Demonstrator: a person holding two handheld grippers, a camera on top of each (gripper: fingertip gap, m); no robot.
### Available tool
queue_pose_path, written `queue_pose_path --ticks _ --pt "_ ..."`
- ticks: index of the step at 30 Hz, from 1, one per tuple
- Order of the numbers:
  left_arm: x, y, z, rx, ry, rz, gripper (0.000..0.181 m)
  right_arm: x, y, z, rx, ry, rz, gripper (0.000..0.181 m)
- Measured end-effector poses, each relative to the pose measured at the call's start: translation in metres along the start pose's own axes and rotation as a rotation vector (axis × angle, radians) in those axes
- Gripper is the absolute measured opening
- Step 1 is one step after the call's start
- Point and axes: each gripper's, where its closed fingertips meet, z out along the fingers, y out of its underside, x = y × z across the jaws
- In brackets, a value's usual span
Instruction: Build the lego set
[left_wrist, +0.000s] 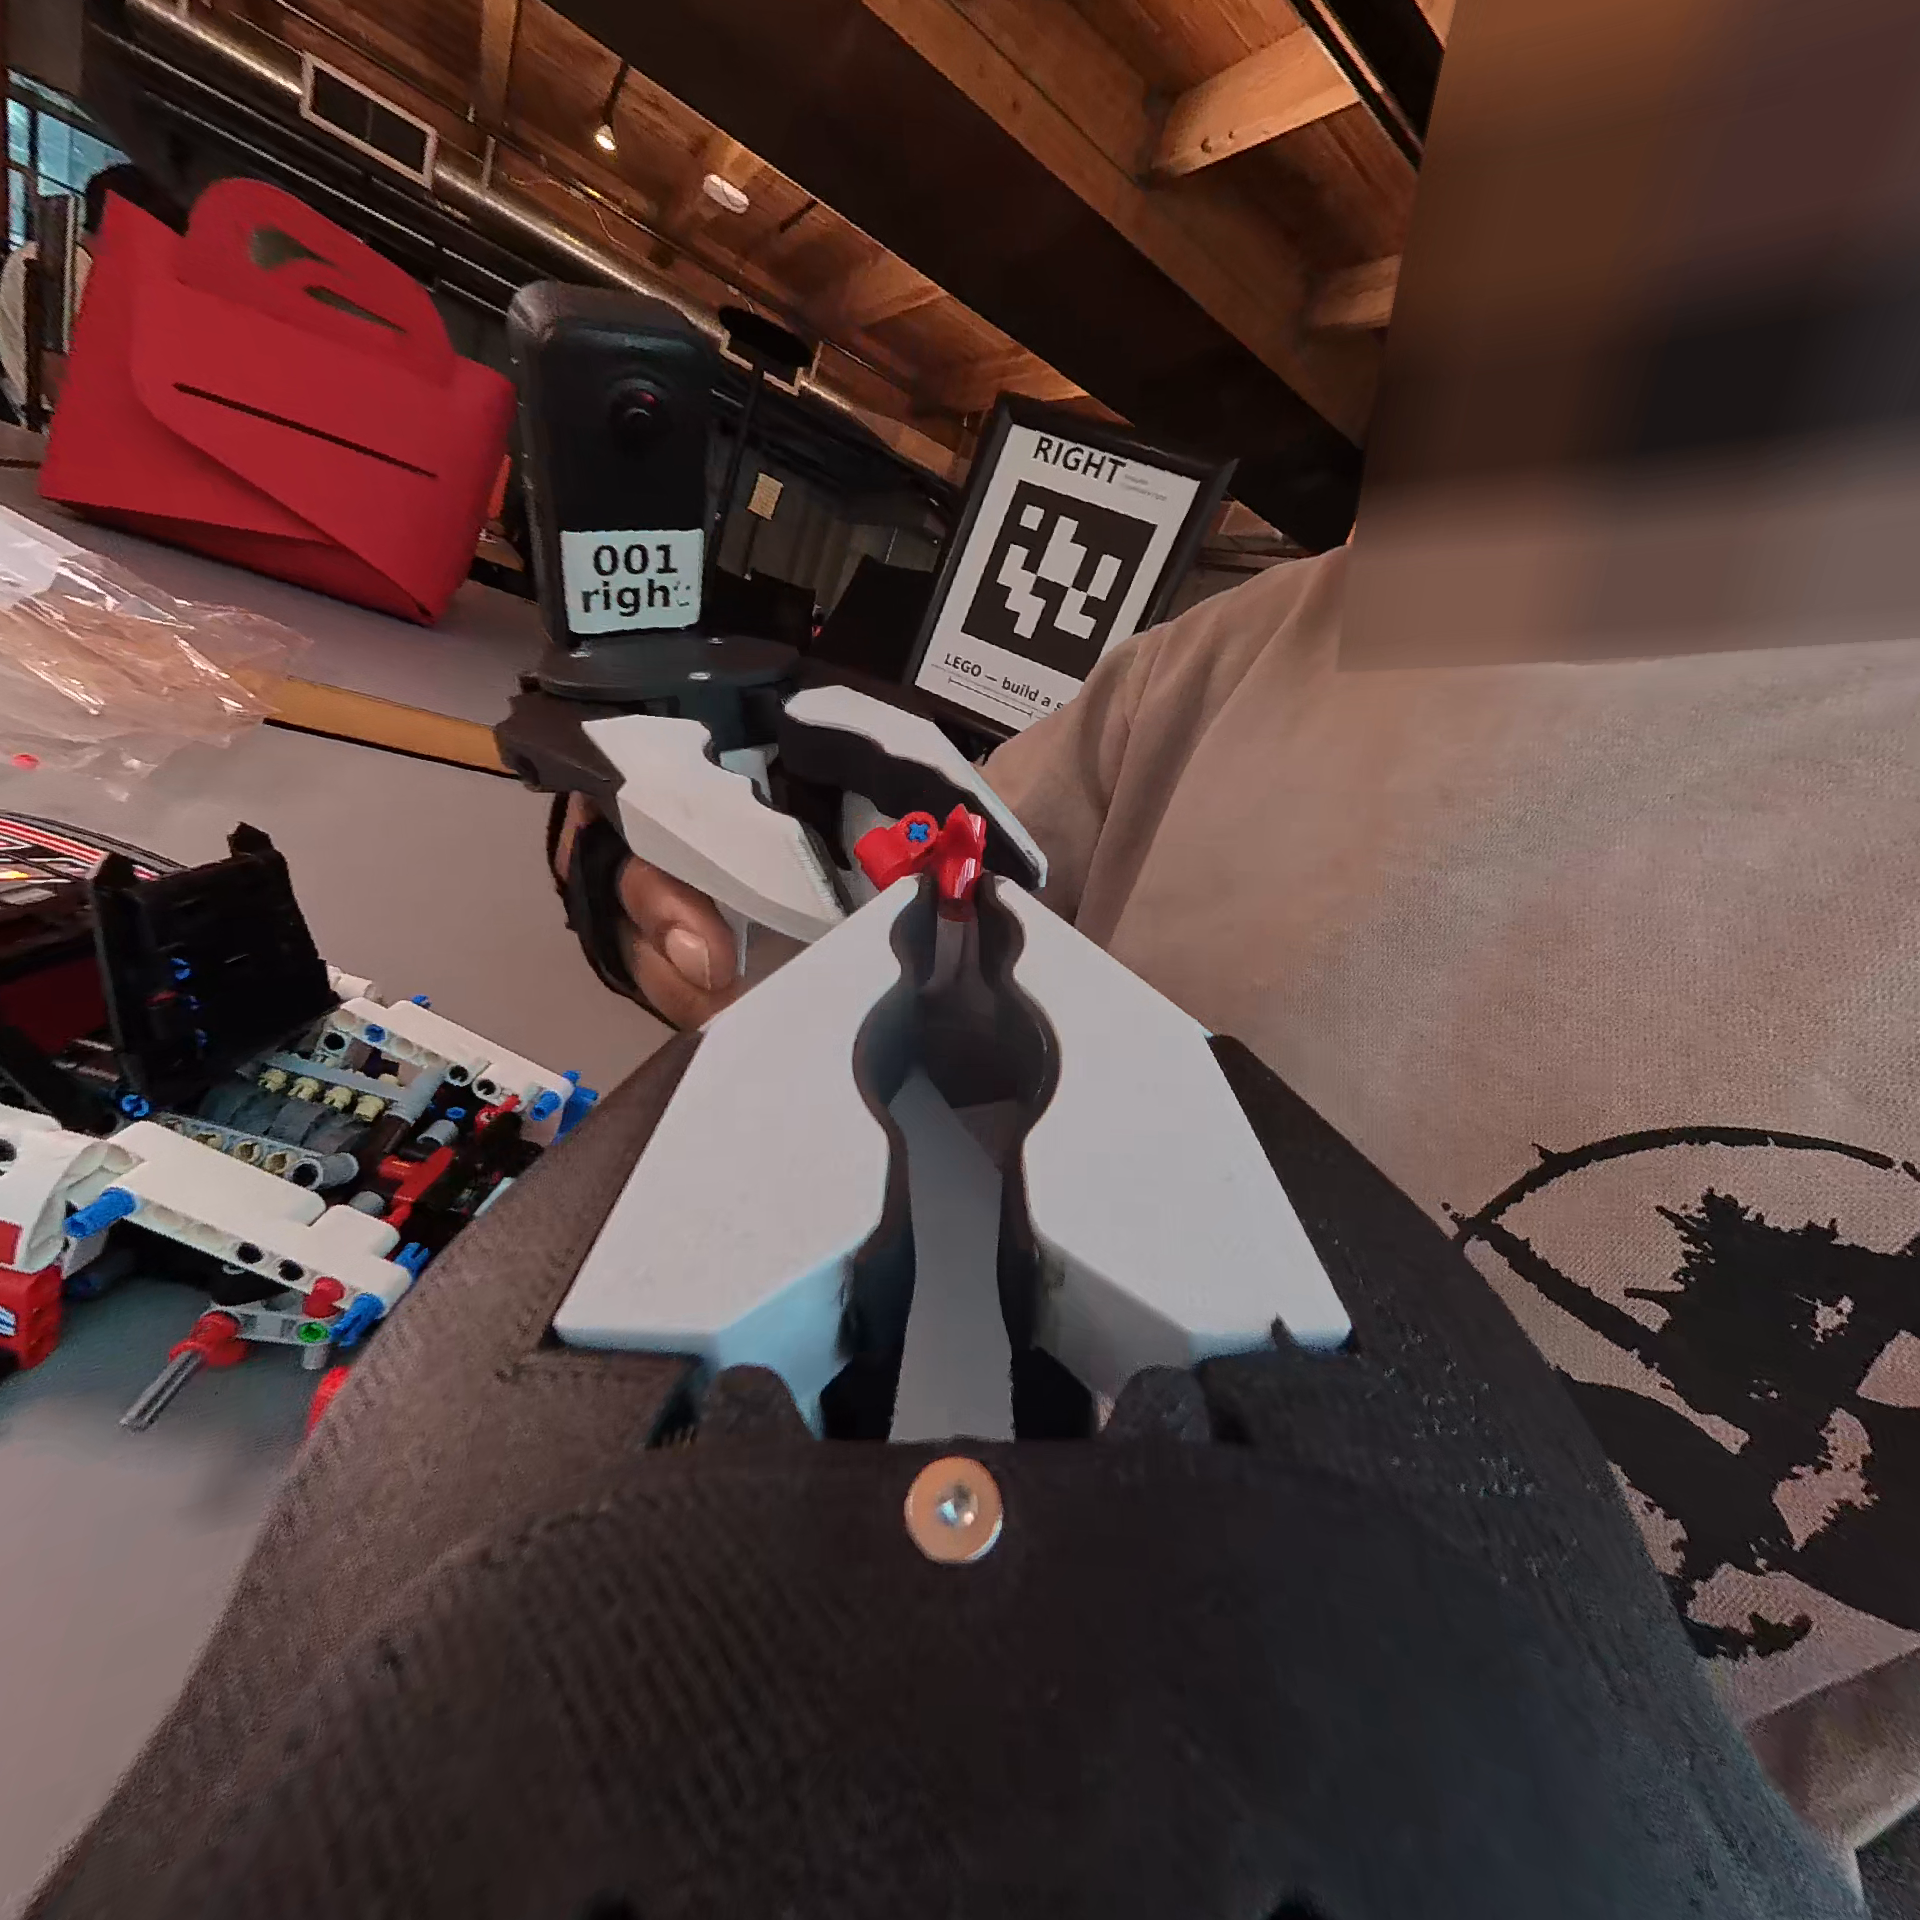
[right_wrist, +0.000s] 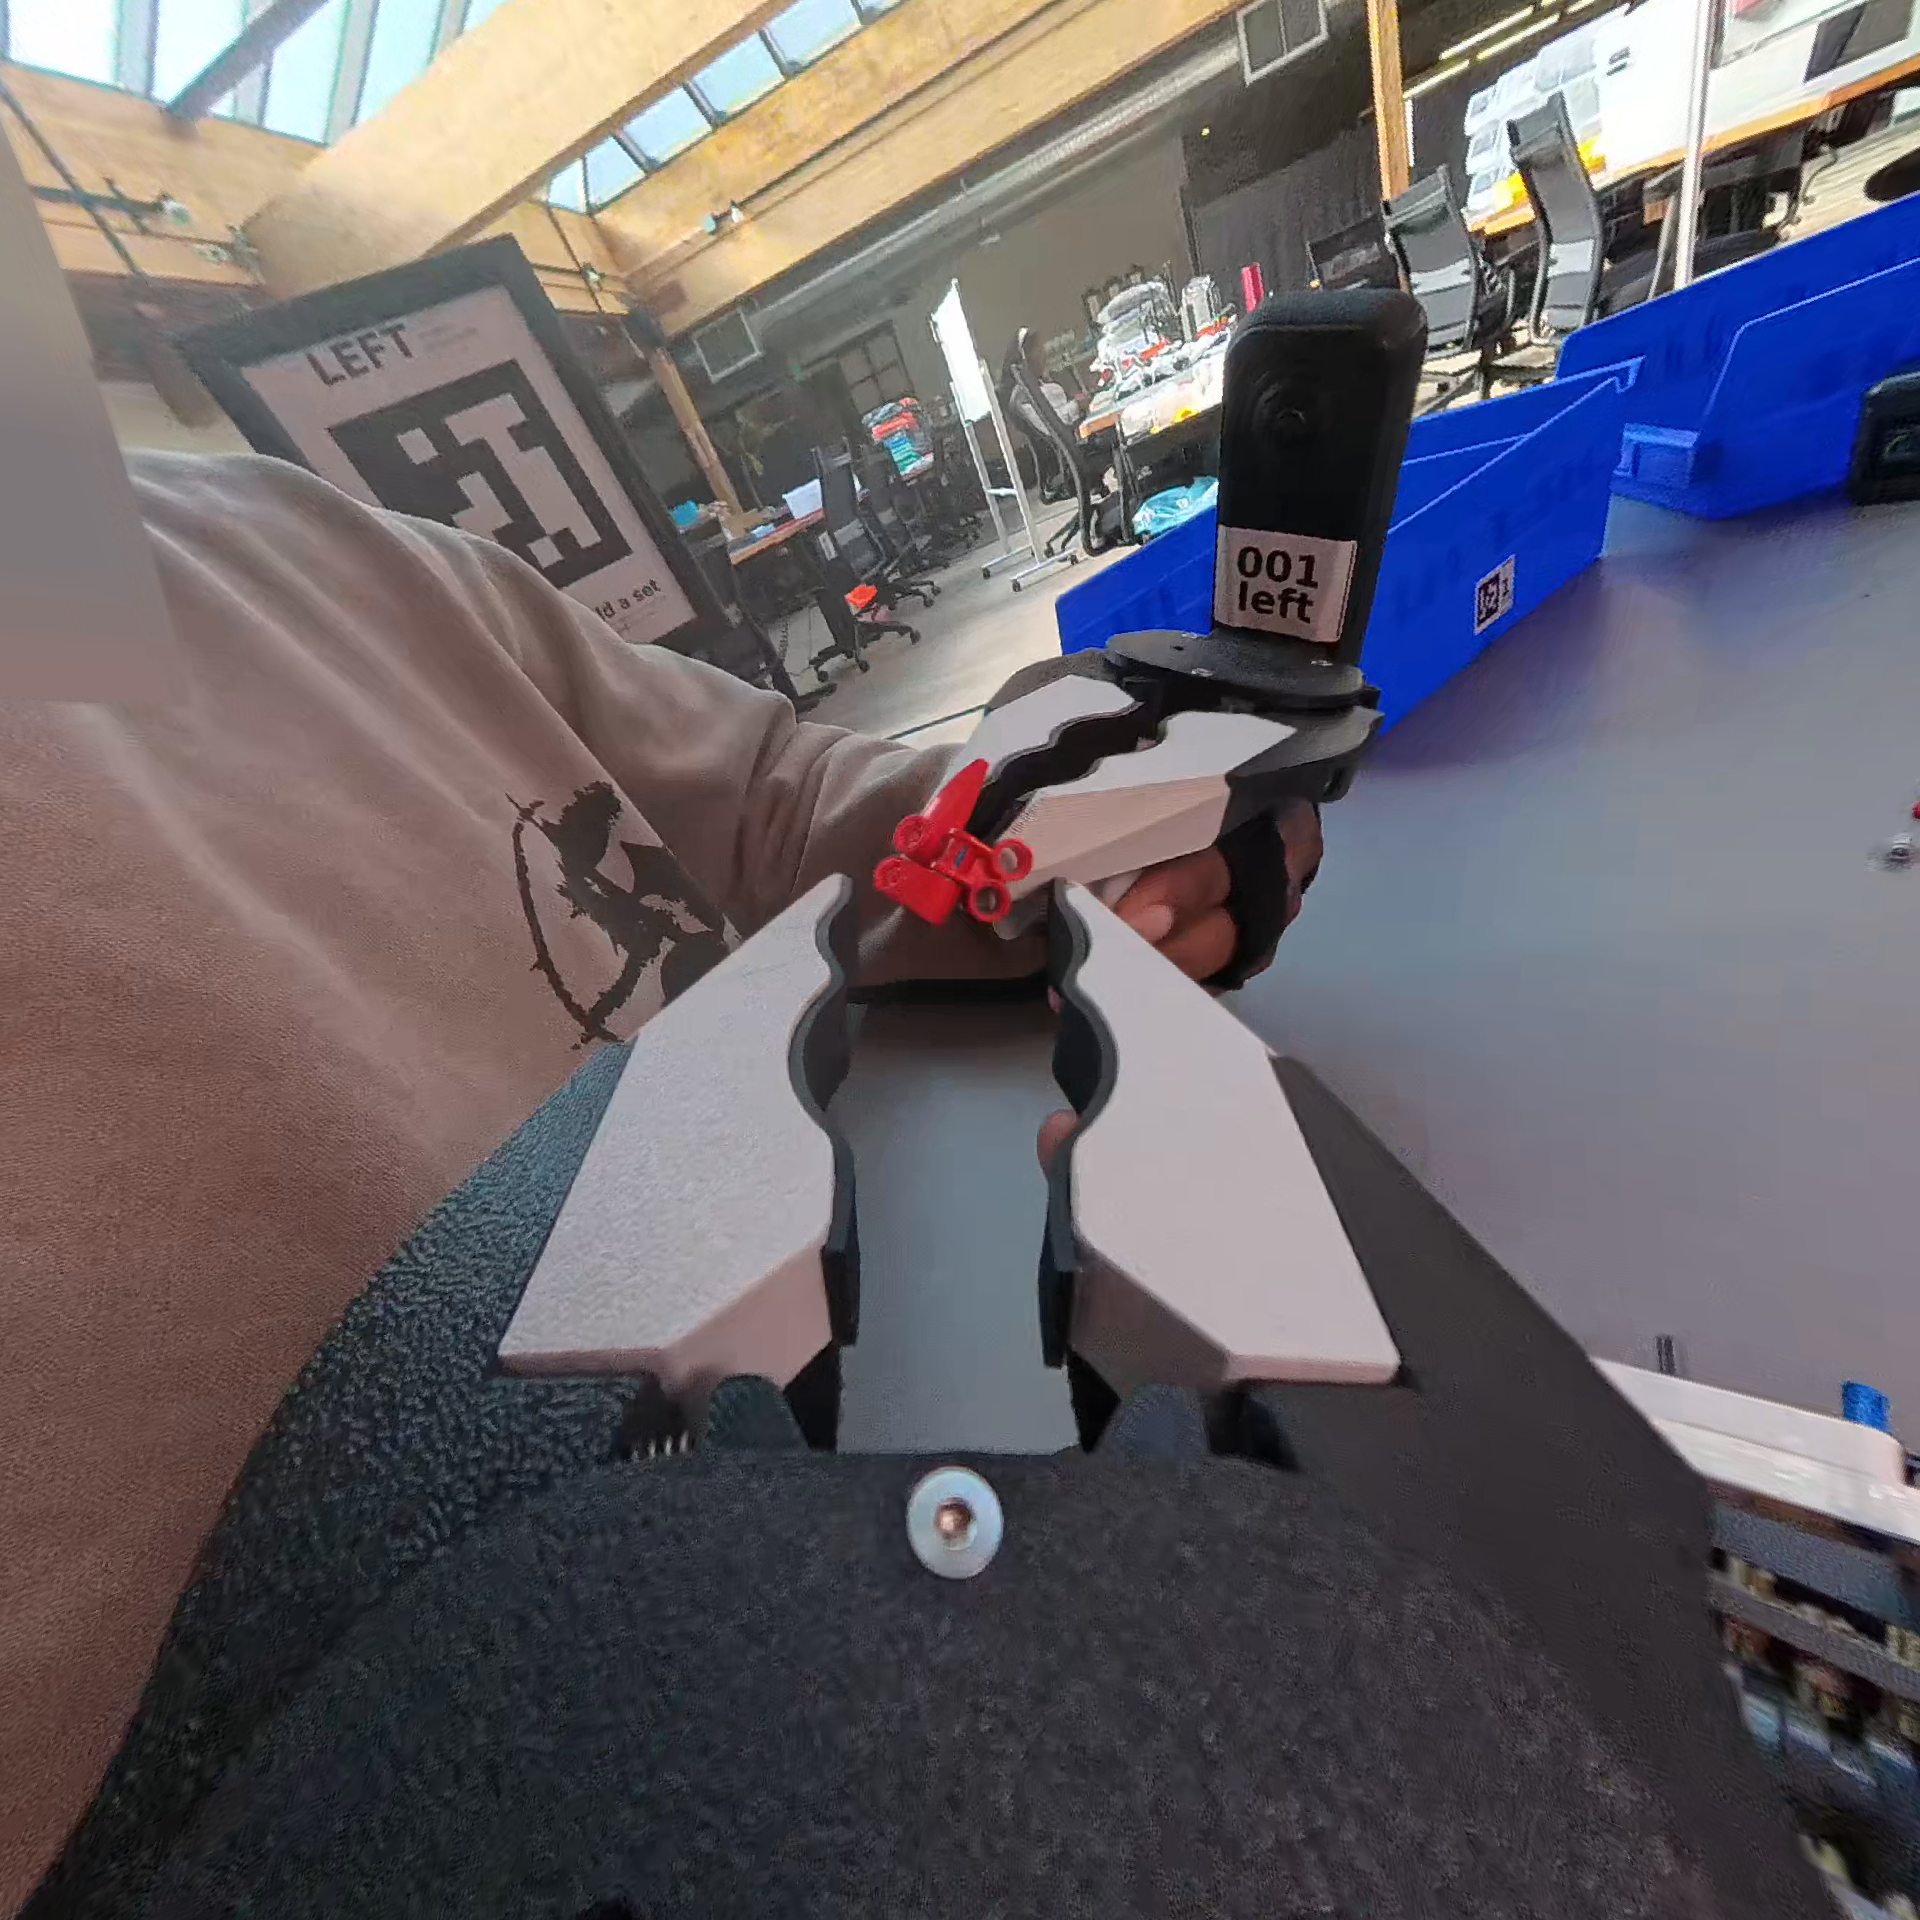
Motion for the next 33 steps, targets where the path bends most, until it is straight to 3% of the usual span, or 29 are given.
queue_pose_path --ticks 4,11,18,23,29,33 --pt "-0.006 0.002 -0.003 -0.013 -0.037 -0.005 0.005 0.007 0.001 -0.005 0.000 0.065 -0.080 0.021" --pt "-0.029 -0.003 -0.013 0.004 -0.177 -0.009 0.006 0.032 -0.004 -0.013 0.007 0.294 -0.267 0.020" --pt "-0.059 -0.013 -0.028 0.117 -0.336 -0.100 0.005 0.065 -0.013 -0.025 -0.011 0.613 -0.476 0.020" --pt "-0.069 -0.016 -0.034 0.187 -0.400 -0.130 0.000 0.079 -0.017 -0.034 0.007 0.739 -0.477 0.020" --pt "-0.079 -0.015 -0.032 0.210 -0.458 -0.179 0.032 0.090 -0.009 -0.036 -0.071 0.837 -0.524 0.021" --pt "-0.088 -0.007 -0.029 0.163 -0.524 -0.184 0.020 0.092 -0.003 -0.031 -0.150 0.907 -0.653 0.020"
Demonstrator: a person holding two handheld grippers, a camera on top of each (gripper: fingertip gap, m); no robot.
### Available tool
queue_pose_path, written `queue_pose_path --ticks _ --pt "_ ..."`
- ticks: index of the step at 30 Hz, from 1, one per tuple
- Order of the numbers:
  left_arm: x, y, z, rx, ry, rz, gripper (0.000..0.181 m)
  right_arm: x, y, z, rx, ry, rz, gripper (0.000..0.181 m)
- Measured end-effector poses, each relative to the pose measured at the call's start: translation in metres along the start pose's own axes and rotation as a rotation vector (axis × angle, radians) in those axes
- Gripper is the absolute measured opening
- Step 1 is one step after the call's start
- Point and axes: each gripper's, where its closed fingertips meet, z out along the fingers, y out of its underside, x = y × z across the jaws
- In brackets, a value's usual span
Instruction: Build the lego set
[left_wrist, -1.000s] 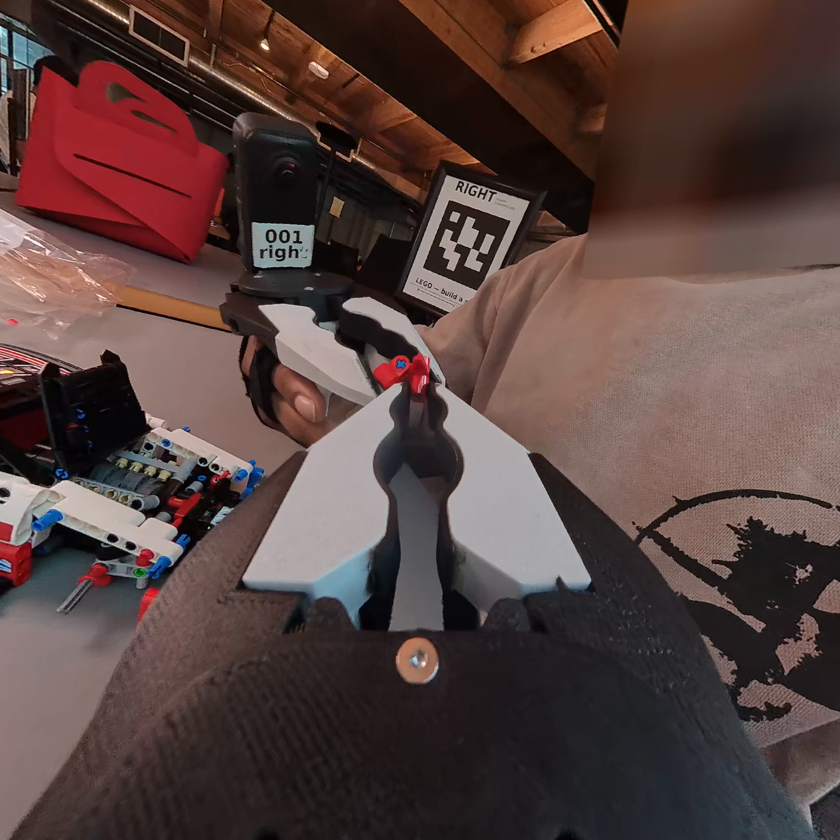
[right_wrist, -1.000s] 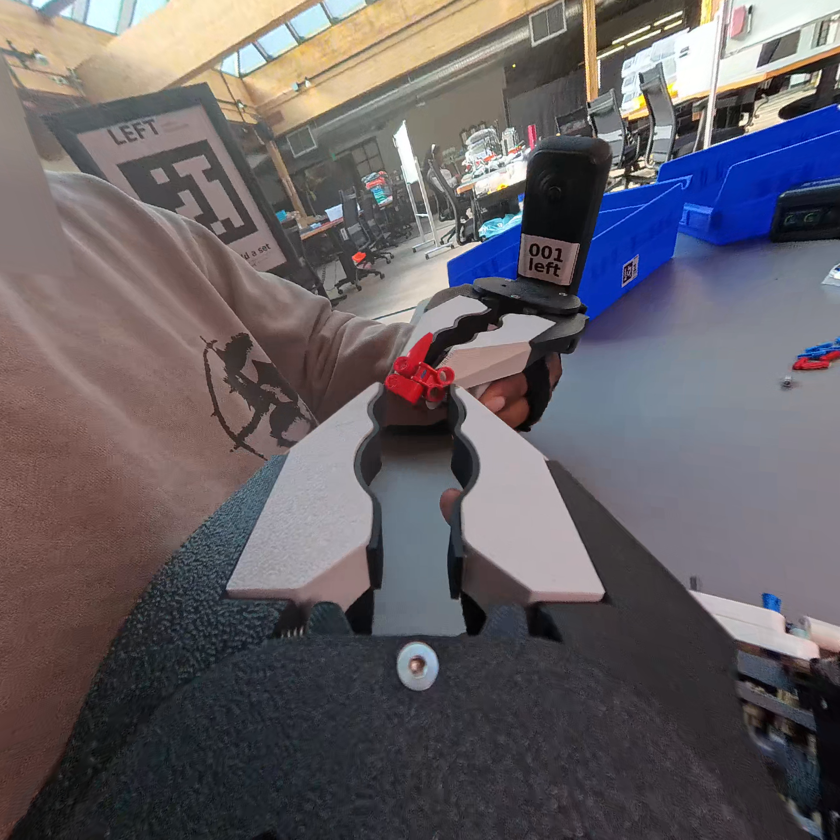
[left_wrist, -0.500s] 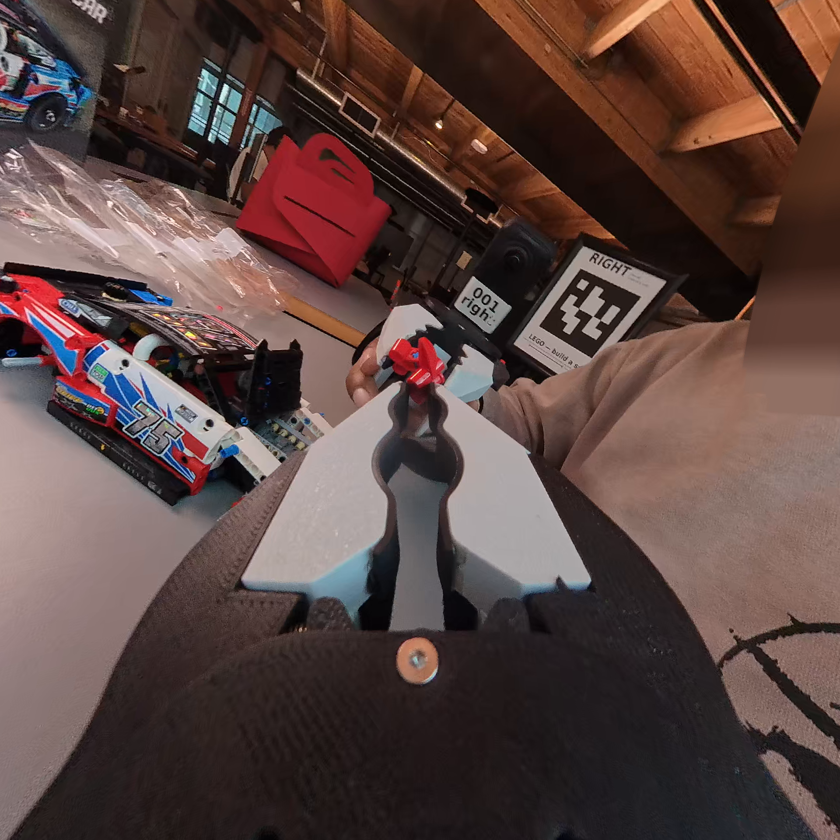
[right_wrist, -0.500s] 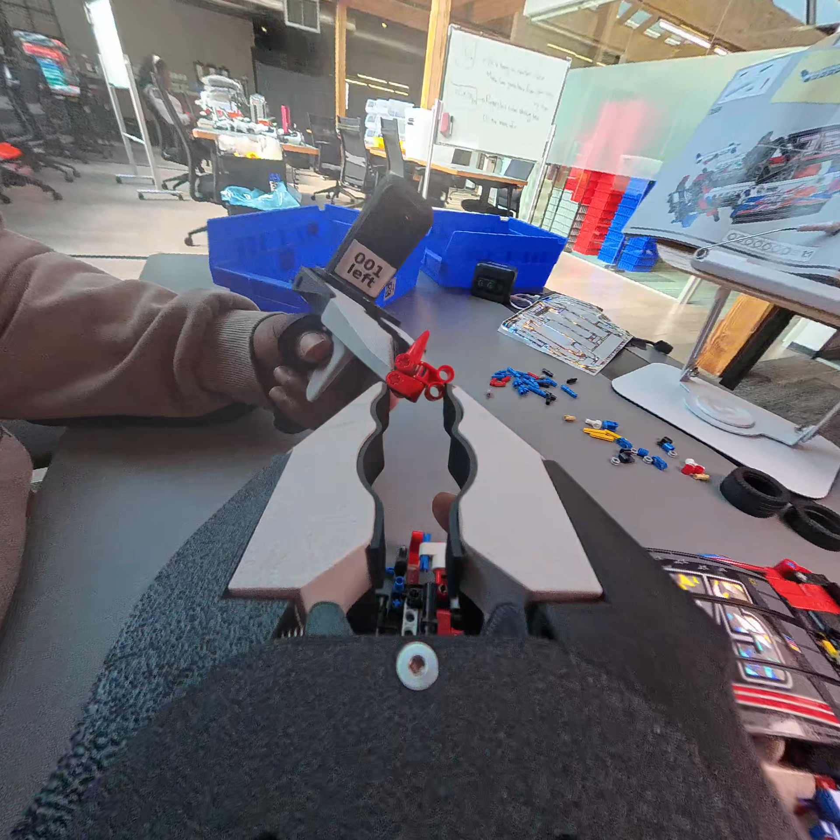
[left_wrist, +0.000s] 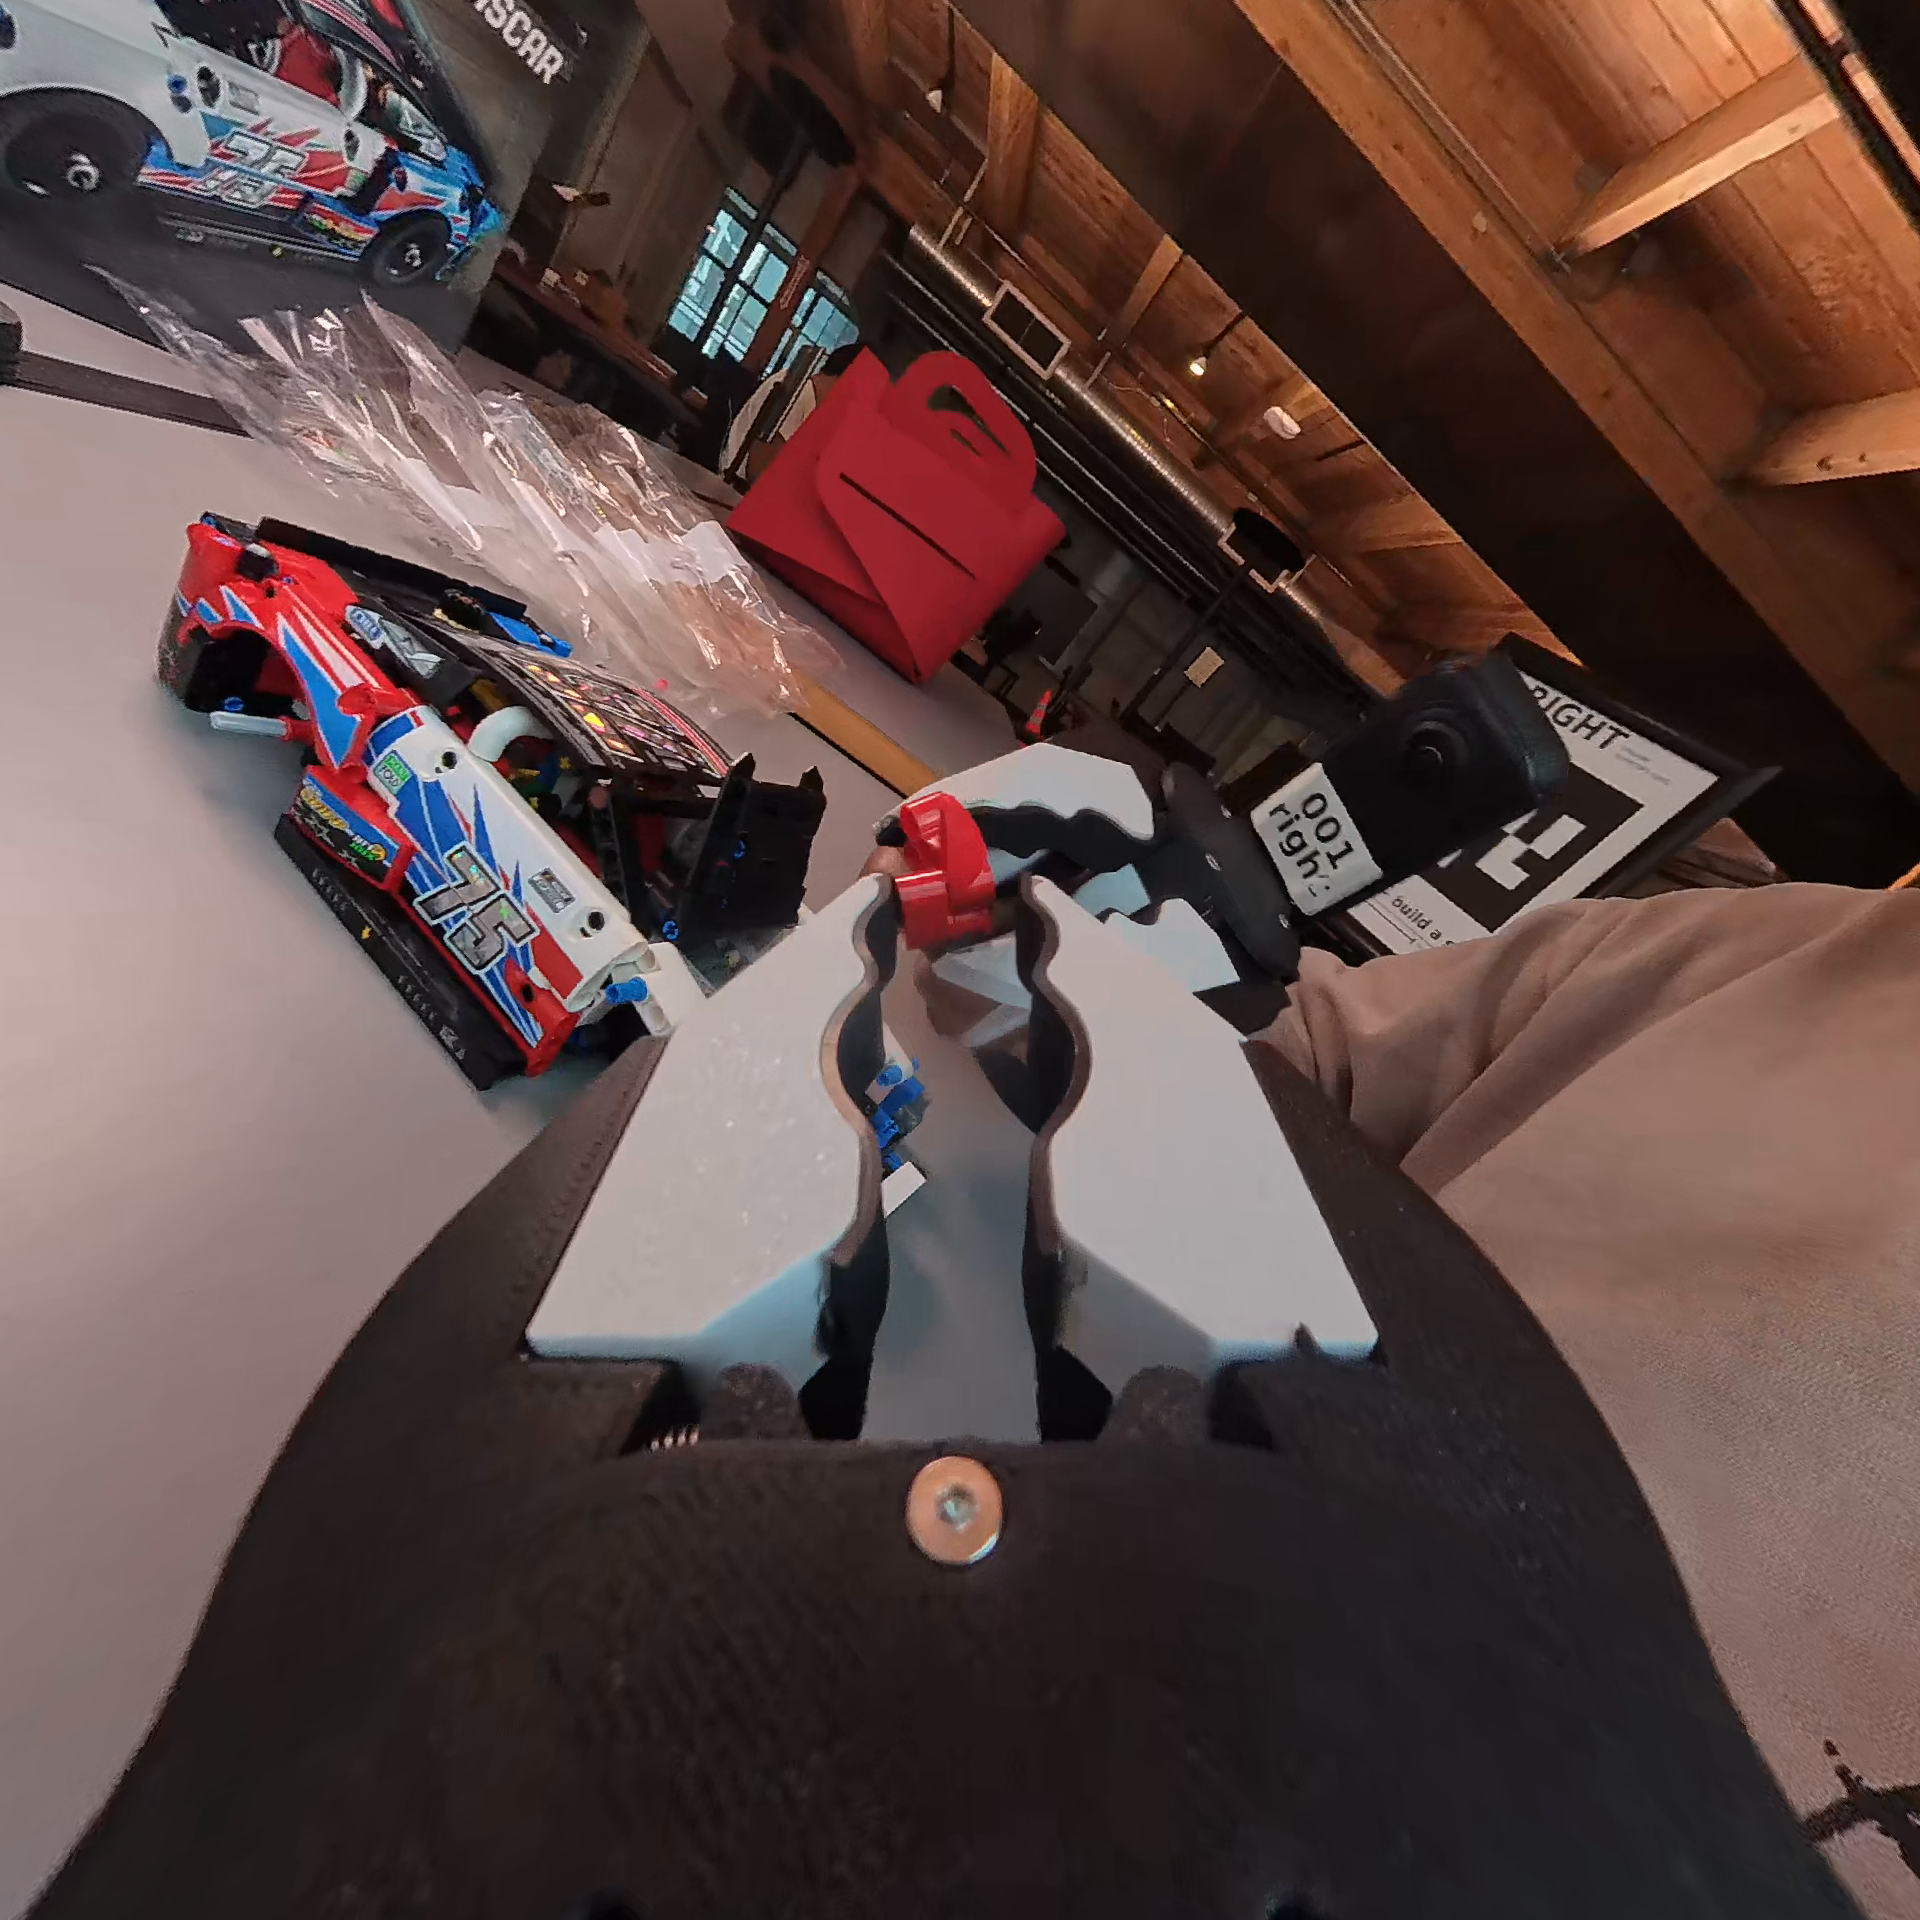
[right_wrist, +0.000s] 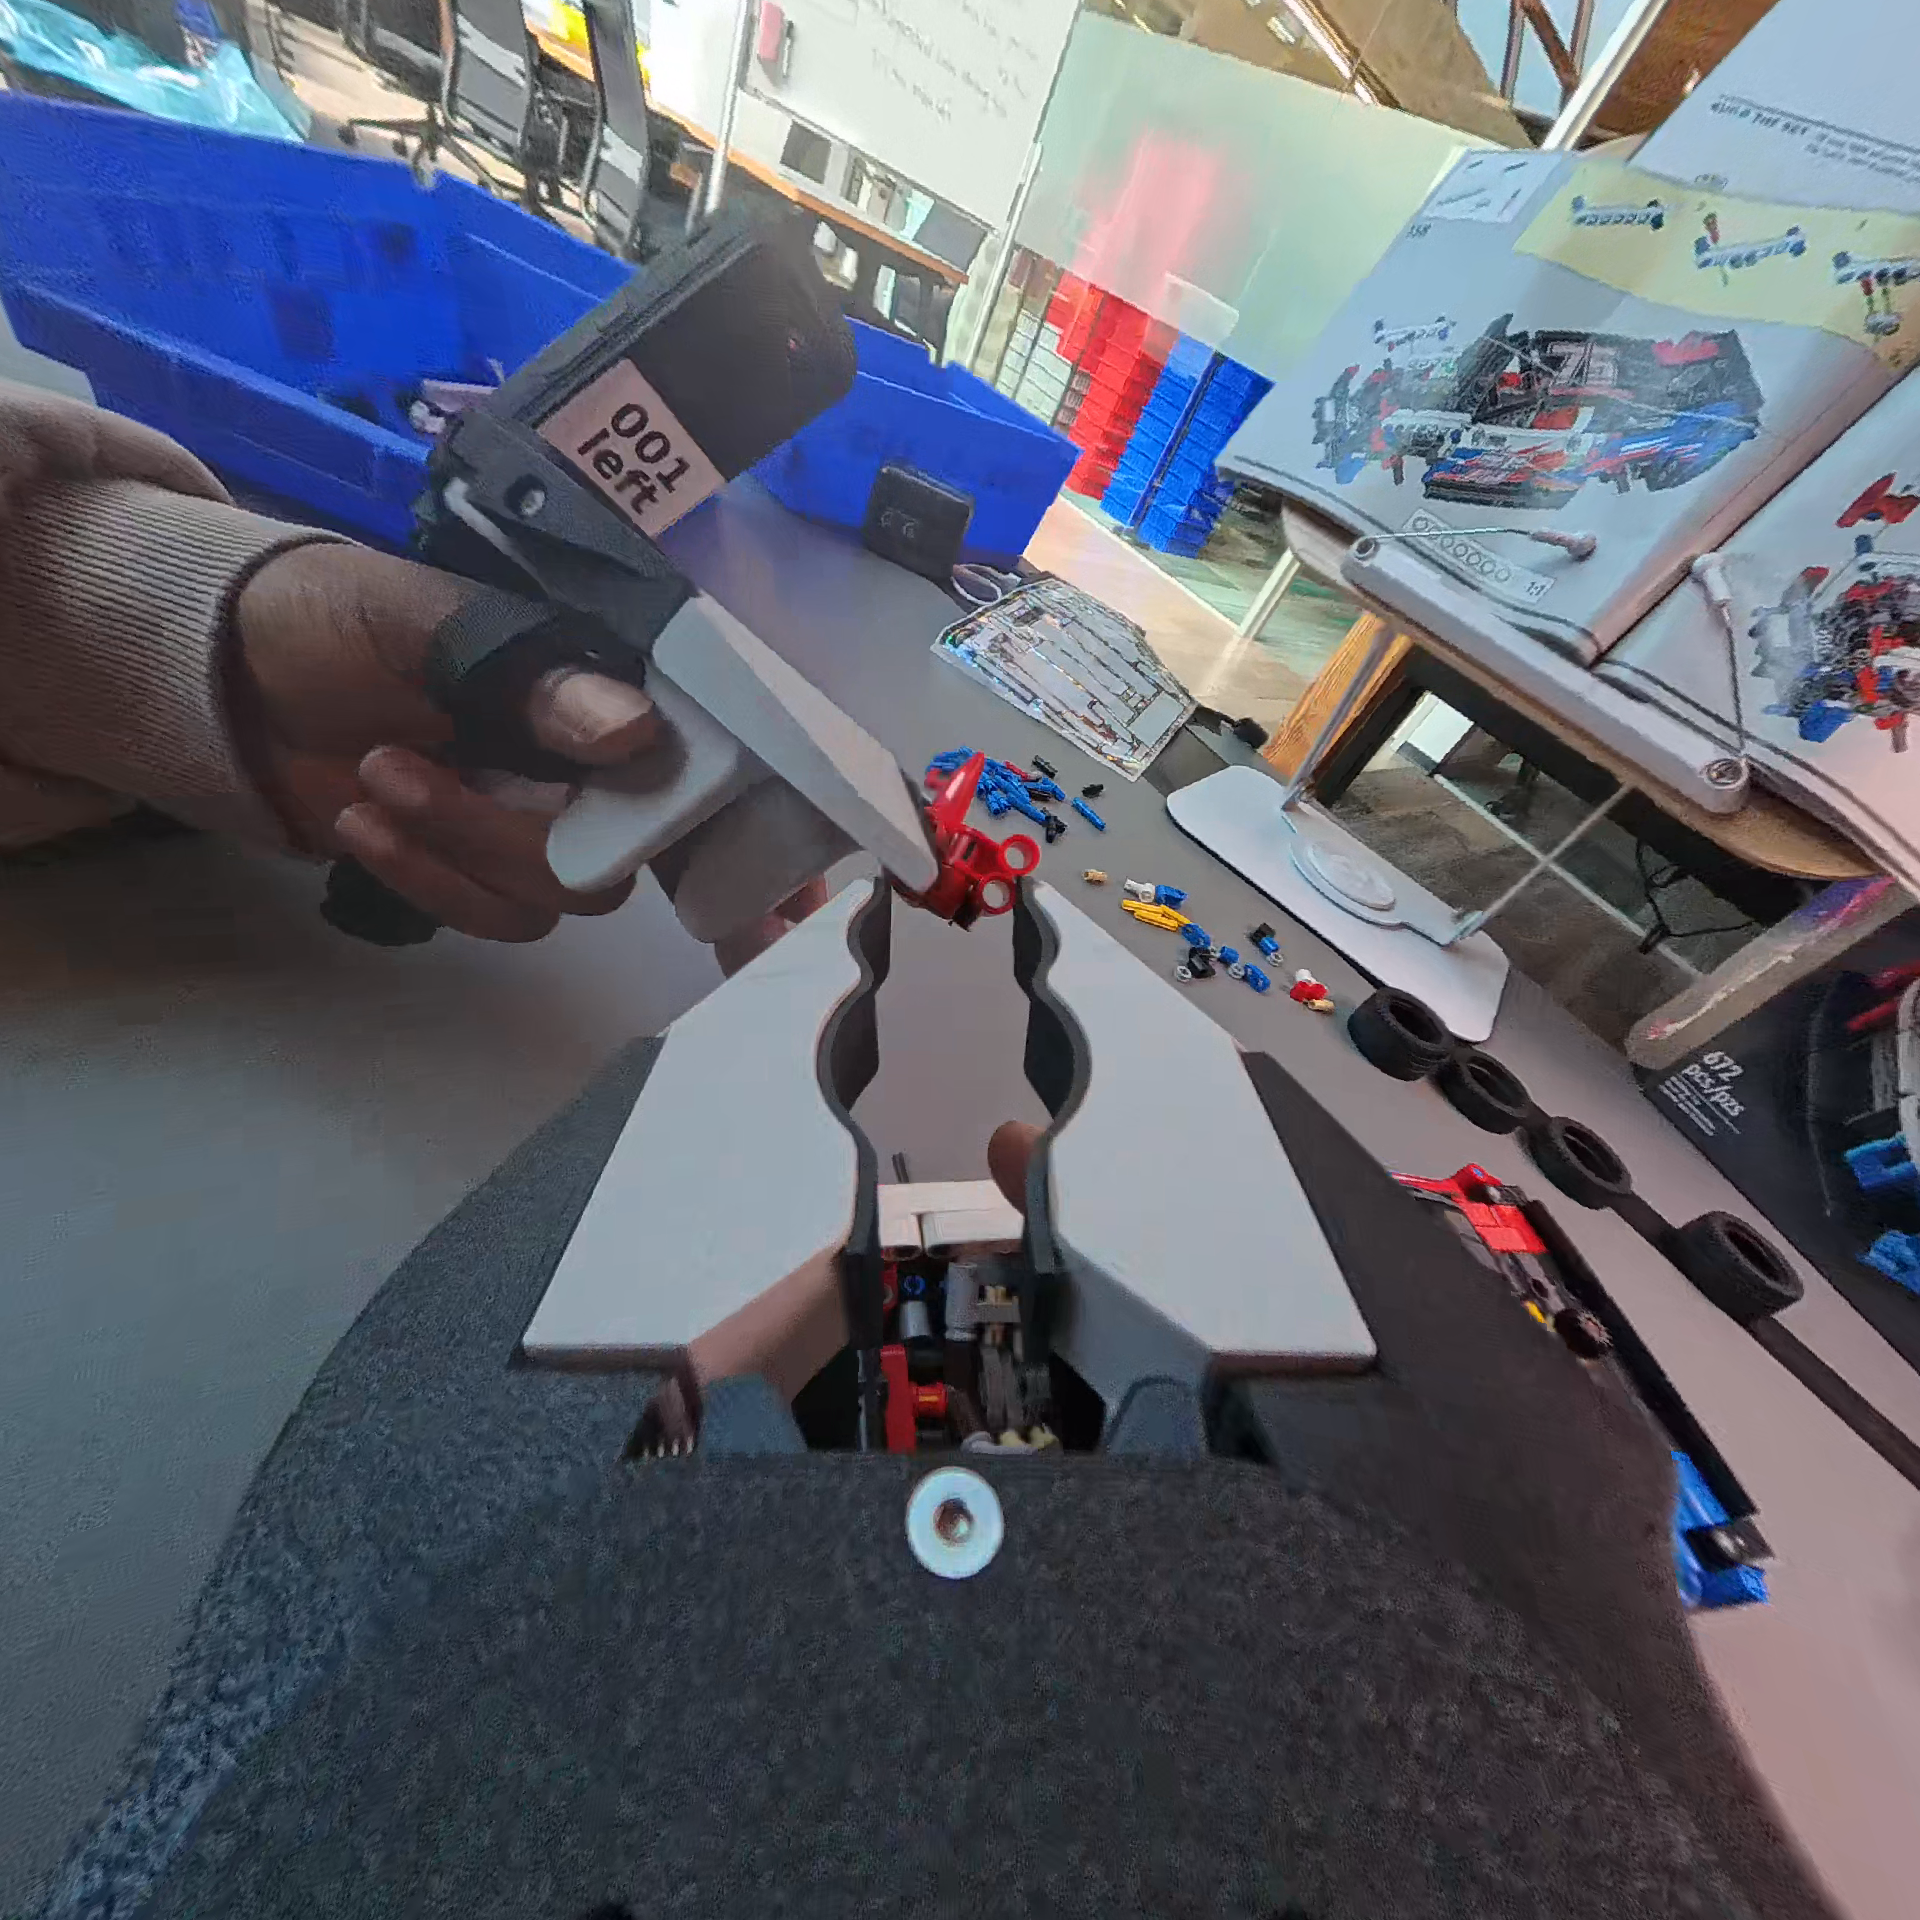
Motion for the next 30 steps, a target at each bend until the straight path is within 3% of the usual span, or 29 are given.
queue_pose_path --ticks 6,8,12,19,24,30 --pt "-0.016 0.001 -0.007 -0.043 -0.102 0.034 0.014 0.002 0.005 0.000 -0.024 0.038 -0.051 0.013" --pt "-0.014 -0.005 -0.011 -0.025 -0.091 0.029 0.014 -0.001 -0.003 -0.003 0.030 0.015 -0.041 0.000" --pt "-0.006 -0.007 -0.013 -0.036 -0.058 0.062 0.014 -0.004 -0.006 -0.005 0.053 -0.028 -0.046 0.007" --pt "0.006 0.000 -0.013 -0.080 0.014 0.085 0.014 -0.012 -0.011 -0.013 0.117 -0.286 0.267 0.025" --pt "0.015 0.009 -0.010 -0.121 0.062 0.105 0.014 -0.018 -0.015 -0.018 0.139 -0.396 0.400 0.017" --pt "0.016 0.011 -0.009 -0.137 0.070 0.076 0.014 -0.015 -0.013 -0.018 0.132 -0.412 0.451 0.007"
